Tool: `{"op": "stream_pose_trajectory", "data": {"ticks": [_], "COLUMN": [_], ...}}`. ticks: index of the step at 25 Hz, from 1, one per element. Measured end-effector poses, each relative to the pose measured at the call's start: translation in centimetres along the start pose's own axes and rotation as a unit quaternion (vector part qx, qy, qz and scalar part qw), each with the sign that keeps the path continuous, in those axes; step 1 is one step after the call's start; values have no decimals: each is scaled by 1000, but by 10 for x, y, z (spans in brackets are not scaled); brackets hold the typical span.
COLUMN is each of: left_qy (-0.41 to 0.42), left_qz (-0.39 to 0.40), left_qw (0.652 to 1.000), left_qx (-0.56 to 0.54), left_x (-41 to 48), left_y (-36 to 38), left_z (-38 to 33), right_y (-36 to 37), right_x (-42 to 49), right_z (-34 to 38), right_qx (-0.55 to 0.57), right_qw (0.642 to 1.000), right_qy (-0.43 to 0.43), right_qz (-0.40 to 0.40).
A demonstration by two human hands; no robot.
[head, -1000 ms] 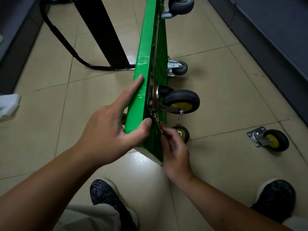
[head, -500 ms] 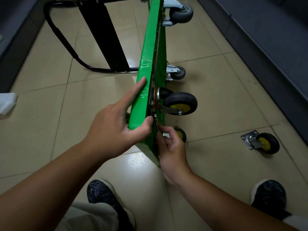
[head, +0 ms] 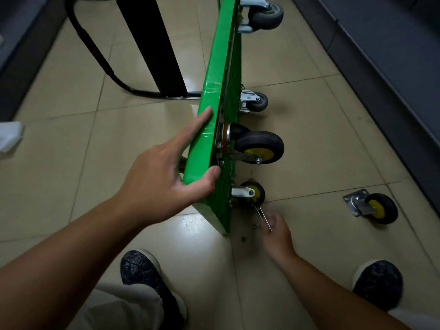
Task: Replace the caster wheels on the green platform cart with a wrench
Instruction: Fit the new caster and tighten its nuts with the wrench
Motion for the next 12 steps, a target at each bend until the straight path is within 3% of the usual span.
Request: {"op": "stream_pose_trajectory", "data": {"ticks": [4,7,12], "left_qy": [1,5,11], "left_qz": [-8,-5,-7], "left_qw": [1000,1000,1000], "left_qx": [-9,-22,-28], "left_x": [0,2,1], "left_y": [0,2,2], "left_z": [0,2,1], "right_y": [-22,-35,-44], "right_x": [36,47,58], "right_z": [-63,-85,-92], "right_qx": [-45,-1,17], "right_qw": [990,980,967], "right_qy": [127,193,236], "right_qz": [-40,-53,-97]}}
Point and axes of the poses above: each hand's wrist, its own x-axis towards the middle knuckle, its own y-axis out of the palm, z = x × y, the point moved 2 cm from there along x, towards the middle knuckle, and after that the axes turned 4 degrees about x, right-handed, at the moved point
